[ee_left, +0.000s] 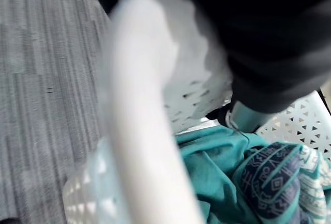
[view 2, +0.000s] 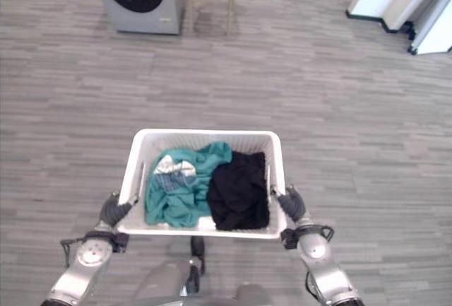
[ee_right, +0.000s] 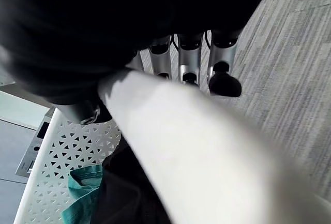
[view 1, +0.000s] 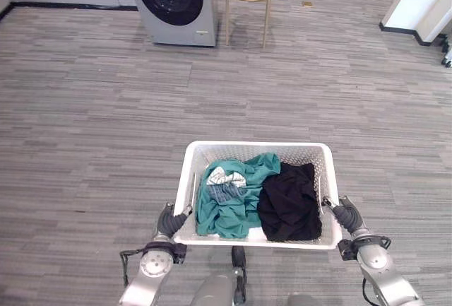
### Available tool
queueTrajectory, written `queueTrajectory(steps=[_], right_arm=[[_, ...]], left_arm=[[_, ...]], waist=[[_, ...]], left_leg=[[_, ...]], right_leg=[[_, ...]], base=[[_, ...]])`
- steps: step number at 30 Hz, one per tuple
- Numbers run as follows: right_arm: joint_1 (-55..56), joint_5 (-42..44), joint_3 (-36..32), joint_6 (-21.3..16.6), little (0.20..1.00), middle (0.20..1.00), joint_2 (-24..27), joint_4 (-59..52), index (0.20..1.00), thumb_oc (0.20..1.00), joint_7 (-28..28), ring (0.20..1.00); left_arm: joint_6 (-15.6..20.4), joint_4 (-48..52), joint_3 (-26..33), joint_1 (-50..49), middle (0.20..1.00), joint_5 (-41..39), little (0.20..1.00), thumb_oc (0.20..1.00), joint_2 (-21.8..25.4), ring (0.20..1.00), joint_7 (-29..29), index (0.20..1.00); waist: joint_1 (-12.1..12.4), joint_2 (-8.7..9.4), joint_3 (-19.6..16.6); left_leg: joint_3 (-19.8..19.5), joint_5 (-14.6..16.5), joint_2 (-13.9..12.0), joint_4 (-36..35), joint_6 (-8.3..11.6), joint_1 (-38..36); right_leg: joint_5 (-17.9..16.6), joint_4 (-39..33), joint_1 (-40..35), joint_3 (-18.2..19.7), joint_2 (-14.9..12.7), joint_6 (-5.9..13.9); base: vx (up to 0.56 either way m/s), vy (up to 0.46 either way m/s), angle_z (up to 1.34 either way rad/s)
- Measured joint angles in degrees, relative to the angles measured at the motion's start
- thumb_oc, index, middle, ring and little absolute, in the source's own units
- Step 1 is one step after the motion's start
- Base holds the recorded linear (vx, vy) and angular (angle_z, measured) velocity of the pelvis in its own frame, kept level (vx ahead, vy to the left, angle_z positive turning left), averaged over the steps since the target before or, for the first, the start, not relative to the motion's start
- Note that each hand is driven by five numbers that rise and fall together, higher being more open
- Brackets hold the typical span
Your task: Grab the laundry basket,head to the washer,open it,put in the laundry and shut it.
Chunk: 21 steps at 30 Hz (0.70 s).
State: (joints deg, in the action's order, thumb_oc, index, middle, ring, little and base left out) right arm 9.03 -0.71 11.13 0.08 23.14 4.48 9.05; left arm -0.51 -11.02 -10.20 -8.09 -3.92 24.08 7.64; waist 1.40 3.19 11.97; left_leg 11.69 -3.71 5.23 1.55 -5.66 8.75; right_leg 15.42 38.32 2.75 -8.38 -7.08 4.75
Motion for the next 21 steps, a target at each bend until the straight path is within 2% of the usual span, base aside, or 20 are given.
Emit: queueTrajectory(steps=[1, 2, 3, 4, 5, 6, 7, 8, 10, 11, 12, 13, 14, 15, 16, 17, 18, 19, 20, 21], right_arm=[[-0.73, -0.53, -0.34, 0.01, 0.200, 0.200, -0.18, -0.07, 0.200, 0.200, -0.05, 0.200], [-0.76, -0.53, -0.49, 0.01, 0.200, 0.200, -0.19, -0.07, 0.200, 0.200, -0.02, 0.200], [-1.10, -0.52, -0.50, 0.00, 0.200, 0.200, 0.07, -0.09, 0.200, 0.200, -0.40, 0.200], [-1.15, -0.52, -0.37, -0.05, 0.200, 0.200, 0.10, -0.15, 0.200, 0.200, -0.59, 0.200], [-1.18, -0.52, 0.16, -0.08, 0.200, 0.200, 0.42, -0.18, 0.200, 0.200, -0.65, 0.200], [-0.64, -0.52, 0.39, -0.03, 0.200, 0.200, 0.56, -0.15, 0.200, 0.200, -0.88, 0.200], [0.25, -0.52, 0.40, 0.17, 0.200, 0.200, 0.55, 0.20, 0.200, 0.200, -1.12, 0.200], [0.22, -0.52, 0.46, 0.19, 0.200, 0.200, 0.46, 0.97, 0.200, 0.200, -1.39, 0.200], [-0.16, -0.51, 0.40, 0.21, 0.200, 0.200, 0.39, 2.58, 0.200, 0.200, -1.70, 0.200], [-0.12, -0.50, 0.17, 0.25, 0.200, 0.200, 0.48, 2.92, 0.200, 0.200, -1.72, 0.200], [0.22, -0.50, 0.12, 0.41, 0.200, 0.200, 0.76, 2.96, 0.200, 0.200, -1.81, 0.200], [0.42, -0.48, 0.07, 0.41, 0.200, 0.200, 1.53, 3.25, 0.200, 0.200, -1.85, 0.200], [0.07, -0.38, -0.83, 0.36, 0.200, 0.200, 1.47, 4.50, 0.200, 0.200, -1.90, 0.200], [0.21, -0.37, -1.53, 0.19, 0.200, 0.200, 1.57, 4.24, 0.200, 0.200, -2.22, 0.200], [-0.10, -0.37, -1.61, 0.05, 0.200, 0.200, 1.58, 4.53, 0.200, 0.200, -2.28, 0.200], [-0.38, -0.37, -1.74, -0.02, 0.200, 0.200, 1.69, 4.24, 0.200, 0.200, -2.37, 0.200], [-1.84, -0.39, -1.58, -0.60, 0.200, 0.200, 2.34, 3.19, 0.200, 0.200, -2.77, 0.200], [-2.39, -0.42, -1.74, -0.61, 0.200, 0.200, 2.37, 2.84, 0.200, 0.200, -2.75, 0.200], [-3.32, -0.44, -1.60, -0.56, 0.200, 0.200, 2.38, 2.56, 0.200, 0.200, -2.76, 0.200], [-3.49, -0.45, -1.60, -0.41, 0.200, 0.200, 2.18, 2.31, 0.200, 0.200, -2.65, 0.200]], left_arm=[[0.02, 0.41, -0.02, 0.96, 0.200, -0.01, 0.200, 0.200, 0.44, 0.200, 0.00, 0.200], [0.01, 0.43, 0.17, 1.36, 0.200, -0.01, 0.200, 0.200, 0.51, 0.200, -0.06, 0.200], [0.10, 0.65, 0.17, 1.33, 0.200, -0.01, 0.200, 0.200, 0.29, 0.200, -0.08, 0.200], [0.23, 0.82, 0.61, 1.00, 0.200, -0.02, 0.200, 0.200, 0.17, 0.200, -0.08, 0.200], [0.44, 0.75, 1.28, -0.28, 0.200, -0.07, 0.200, 0.200, -0.54, 0.200, -0.06, 0.200], [0.44, 0.51, 1.47, -1.23, 0.200, -0.10, 0.200, 0.200, -0.96, 0.200, -0.22, 0.200], [0.43, -0.41, 1.58, -1.03, 0.200, -0.10, 0.200, 0.200, -1.76, 0.200, -0.28, 0.200], [0.41, -1.46, 1.56, -0.79, 0.200, -0.09, 0.200, 0.200, -2.11, 0.200, -0.71, 0.200], [0.36, -2.99, 1.97, -0.44, 0.200, -0.02, 0.200, 0.200, -4.01, 0.200, -0.71, 0.200], [0.25, -3.33, 2.06, -0.49, 0.200, 0.00, 0.200, 0.200, -4.94, 0.200, -0.67, 0.200], [-0.11, -3.41, 1.94, -0.66, 0.200, 0.03, 0.200, 0.200, -5.34, 0.200, -0.67, 0.200], [-0.13, -3.65, 1.60, -0.71, 0.200, 0.08, 0.200, 0.200, -6.03, 0.200, -0.72, 0.200], [-0.12, -3.37, 1.30, -1.17, 0.200, 0.23, 0.200, 0.200, -6.81, 0.200, -0.63, 0.200], [-0.06, -2.81, 0.98, -1.11, 0.200, 0.26, 0.200, 0.200, -6.74, 0.200, -0.61, 0.200], [0.03, -2.31, 0.93, -1.20, 0.200, 0.25, 0.200, 0.200, -6.67, 0.200, -0.61, 0.200], [0.02, -1.61, 0.92, -0.98, 0.200, 0.23, 0.200, 0.200, -6.32, 0.200, -0.40, 0.200], [0.06, -0.21, 1.17, -1.32, 0.200, 0.10, 0.200, 0.200, -5.60, 0.200, -0.07, 0.200], [0.05, -0.05, 1.11, -1.23, 0.200, -0.01, 0.200, 0.200, -5.17, 0.200, -0.08, 0.200], [0.07, 0.15, 1.07, -1.09, 0.200, -0.10, 0.200, 0.200, -4.42, 0.200, -0.08, 0.200], [0.08, 0.41, 1.10, -1.06, 0.200, -0.16, 0.200, 0.200, -4.16, 0.200, -0.07, 0.200]], waist=[[0.01, -1.00, 0.58], [-0.28, -1.47, 0.85], [-0.49, -2.41, 1.33], [-0.52, -2.74, 1.45], [-0.32, -2.98, 1.61], [-0.65, -3.55, 1.75], [-2.79, -3.68, 1.79], [-3.20, -3.78, 1.79], [-4.39, -4.93, 2.22], [-5.02, -5.16, 2.25], [-5.80, -5.15, 2.17], [-6.01, -5.97, 2.03], [-5.70, -6.39, 1.61], [-5.72, -6.18, 1.49], [-5.84, -6.38, 1.29], [-5.86, -6.05, 1.18], [-2.94, -5.47, 1.09], [-2.69, -5.29, 1.08], [-2.27, -4.28, 1.07], [-1.19, -3.46, 1.05]], left_leg=[[0.05, -0.45, 0.45, -2.74, -0.64, -3.40], [-0.89, 0.31, 0.50, -2.94, -0.03, -4.60], [-1.24, 3.27, 0.13, -4.10, 2.97, -7.03], [-0.23, 5.33, 0.02, -4.59, 3.78, -9.19], [1.83, 8.22, 0.17, -3.99, 3.60, -11.05], [0.92, 9.44, 1.02, -3.58, 3.45, -13.04], [-1.52, 10.67, 2.25, -3.74, 3.58, -15.01], [-1.70, 11.78, 2.71, -3.54, 3.44, -16.64], [-4.24, 13.35, 2.91, -2.16, 3.56, -20.96], [-4.54, 13.35, 3.47, -0.44, 3.57, -22.53], [-4.64, 13.37, 4.08, 1.20, 3.62, -25.11], [-4.74, 13.22, 4.07, 3.44, 4.06, -27.37], [-4.12, 11.92, 3.60, 11.98, 7.52, -26.22], [-2.95, 14.49, 2.14, 19.26, 9.26, -23.73], [-2.16, 14.82, -0.34, 21.77, 9.44, -21.94], [-2.21, 11.88, -1.89, 26.13, 9.34, -18.97], [-0.56, 11.67, -5.79, 38.37, 10.50, -11.73], [-0.32, 11.85, -7.72, 41.73, 10.07, -8.90], [-0.34, 12.95, -9.55, 44.11, 8.93, -4.33], [-1.61, 13.76, -8.95, 42.35, 8.16, -2.02]], right_leg=[[0.24, 3.73, 6.14, -1.26, -0.72, -0.41], [0.43, 2.40, 8.36, -1.76, -0.21, -0.73], [0.56, -1.65, 10.45, -3.97, 0.35, -1.12], [-0.08, -7.47, 12.50, -5.31, 1.09, -0.97], [-2.23, -13.59, 15.46, -7.13, 1.78, -1.08], [-5.59, -20.75, 17.35, -9.57, 2.67, -1.11], [-9.59, -29.56, 19.08, -10.68, 3.15, -1.40], [-12.16, -35.04, 19.83, -10.90, 4.17, -1.30], [-13.28, -39.99, 20.17, -13.06, 6.46, -1.54], [-13.24, -37.66, 19.89, -13.08, 6.56, -2.56], [-13.17, -37.33, 17.20, -12.09, 7.02, -4.95], [-18.06, -37.35, 14.43, -9.34, 7.38, -11.19], [-20.84, -33.02, 13.34, -7.09, 6.38, -13.66], [-23.02, -32.27, 11.92, -4.09, 6.26, -14.10], [-21.80, -31.82, 9.63, -4.11, 6.50, -13.07], [-20.54, -31.47, 9.04, -3.48, 6.58, -13.87], [-18.63, -33.04, 5.83, -0.80, 7.42, -13.31], [-17.84, -33.97, 3.92, -0.40, 7.51, -13.29], [-16.55, -35.72, 0.32, 0.73, 6.87, -12.95], [-15.70, -36.49, -1.25, 1.66, 5.73, -12.10]], base=[[0.38, 0.054, 0.01], [0.50, 0.053, -0.01], [0.33, -0.024, -0.05], [0.35, -0.068, -0.33], [0.40, -0.100, -0.37], [0.66, -0.124, 0.14], [0.65, -0.141, 0.48], [0.83, -0.227, 0.65], [0.72, -0.257, 0.48], [0.77, -0.328, 0.58], [0.55, -0.260, 0.57], [0.53, -0.304, 0.46], [0.40, -0.330, 0.44], [0.41, -0.326, 0.47], [0.39, -0.327, 0.49], [0.38, -0.273, 0.00], [0.49, -0.314, -0.28], [0.47, -0.240, -0.42], [0.37, -0.132, -0.20], [0.25, -0.087, -0.40]])
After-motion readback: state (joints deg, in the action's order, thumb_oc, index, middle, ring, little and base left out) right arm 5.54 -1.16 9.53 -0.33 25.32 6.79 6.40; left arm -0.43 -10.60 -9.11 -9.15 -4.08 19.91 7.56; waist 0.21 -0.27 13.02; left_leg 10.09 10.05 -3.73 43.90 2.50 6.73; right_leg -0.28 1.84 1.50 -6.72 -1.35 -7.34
